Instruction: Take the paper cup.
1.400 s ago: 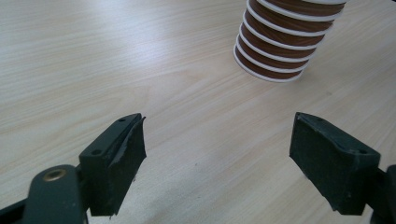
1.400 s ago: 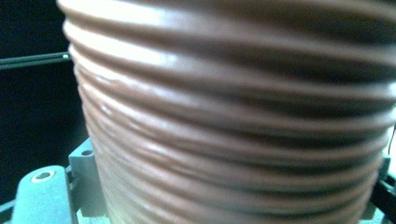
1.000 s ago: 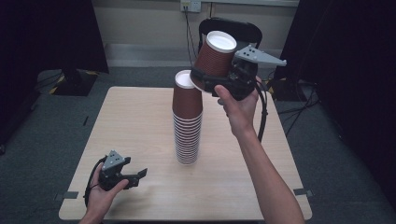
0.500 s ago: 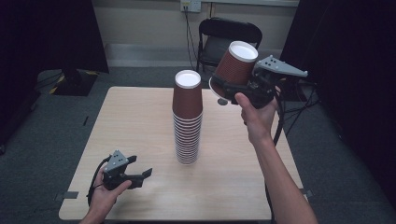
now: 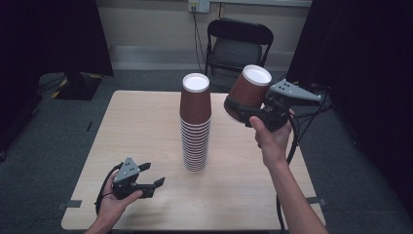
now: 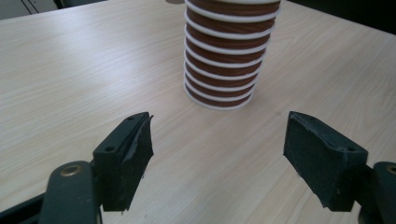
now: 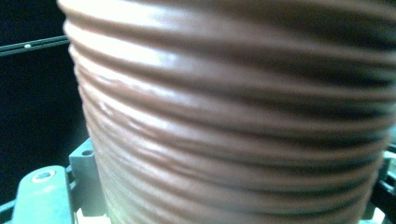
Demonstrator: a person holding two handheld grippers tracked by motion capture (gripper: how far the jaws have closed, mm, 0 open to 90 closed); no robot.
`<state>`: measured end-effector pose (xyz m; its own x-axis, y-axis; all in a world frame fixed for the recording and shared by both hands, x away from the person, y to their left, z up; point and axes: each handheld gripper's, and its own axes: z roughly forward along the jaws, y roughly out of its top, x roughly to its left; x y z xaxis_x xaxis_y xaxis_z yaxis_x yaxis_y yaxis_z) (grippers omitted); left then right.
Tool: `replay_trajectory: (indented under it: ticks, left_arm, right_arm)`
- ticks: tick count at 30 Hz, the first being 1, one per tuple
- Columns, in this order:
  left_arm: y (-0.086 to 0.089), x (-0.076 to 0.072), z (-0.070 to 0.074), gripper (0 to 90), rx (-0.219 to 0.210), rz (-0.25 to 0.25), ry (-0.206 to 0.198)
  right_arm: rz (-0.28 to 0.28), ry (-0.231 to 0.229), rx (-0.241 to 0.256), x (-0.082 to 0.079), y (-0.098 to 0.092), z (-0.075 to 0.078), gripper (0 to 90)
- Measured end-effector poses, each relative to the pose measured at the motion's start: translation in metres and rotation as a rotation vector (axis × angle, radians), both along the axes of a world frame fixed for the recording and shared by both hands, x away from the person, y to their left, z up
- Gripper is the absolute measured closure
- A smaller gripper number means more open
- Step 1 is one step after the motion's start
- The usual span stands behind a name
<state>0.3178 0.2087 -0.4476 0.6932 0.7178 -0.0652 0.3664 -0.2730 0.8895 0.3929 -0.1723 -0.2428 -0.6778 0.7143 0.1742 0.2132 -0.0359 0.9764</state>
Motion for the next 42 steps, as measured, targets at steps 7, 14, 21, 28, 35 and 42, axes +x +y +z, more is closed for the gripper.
replay_trajectory:
  ticks: [7,14,21,28,35,42]
  left_arm:
    - [-0.010,0.002,0.009,23.4,-0.036,-0.036,-0.011]
    - [-0.019,-0.003,0.021,18.6,-0.049,-0.112,-0.057]
    - [-0.038,0.003,0.031,18.9,-0.156,-0.115,-0.099]
    - [-0.058,0.007,0.035,28.8,-0.183,-0.154,-0.113]
    - [-0.070,0.012,0.035,31.9,-0.194,-0.161,-0.129]
    - [-0.086,0.011,0.036,28.8,-0.159,-0.213,-0.147]
  right_arm:
    - [0.023,0.037,-0.006,-0.008,0.003,-0.017,13.6]
    - [-0.007,0.106,0.009,-0.011,-0.005,-0.044,13.6]
    - [-0.012,0.130,0.043,-0.017,-0.012,-0.067,13.6]
    - [0.017,0.178,0.080,-0.028,-0.011,-0.088,13.6]
    - [0.053,0.255,0.130,-0.033,-0.007,-0.107,13.6]
    - [0.106,0.343,0.187,-0.036,0.002,-0.123,13.6]
